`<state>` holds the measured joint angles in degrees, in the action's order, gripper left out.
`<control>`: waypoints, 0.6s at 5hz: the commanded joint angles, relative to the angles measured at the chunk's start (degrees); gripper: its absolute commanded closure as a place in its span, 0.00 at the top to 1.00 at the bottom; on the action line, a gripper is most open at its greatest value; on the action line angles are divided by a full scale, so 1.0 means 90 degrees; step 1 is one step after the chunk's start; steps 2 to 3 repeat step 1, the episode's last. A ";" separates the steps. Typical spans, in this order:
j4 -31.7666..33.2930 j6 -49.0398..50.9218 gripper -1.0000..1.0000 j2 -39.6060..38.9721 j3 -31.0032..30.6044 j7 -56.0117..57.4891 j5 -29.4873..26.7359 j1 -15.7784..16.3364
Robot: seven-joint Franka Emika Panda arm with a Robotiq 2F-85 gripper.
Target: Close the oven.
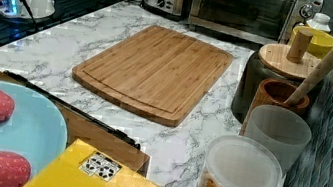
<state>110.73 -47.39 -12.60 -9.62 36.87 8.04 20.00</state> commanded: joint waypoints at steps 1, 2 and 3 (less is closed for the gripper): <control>0.0436 -0.0196 0.00 0.1528 0.0337 -0.2088 0.1071 0.0601; 0.0436 -0.0196 0.00 0.1528 0.0337 -0.2088 0.1071 0.0601; 0.0436 -0.0196 0.00 0.1528 0.0337 -0.2088 0.1071 0.0601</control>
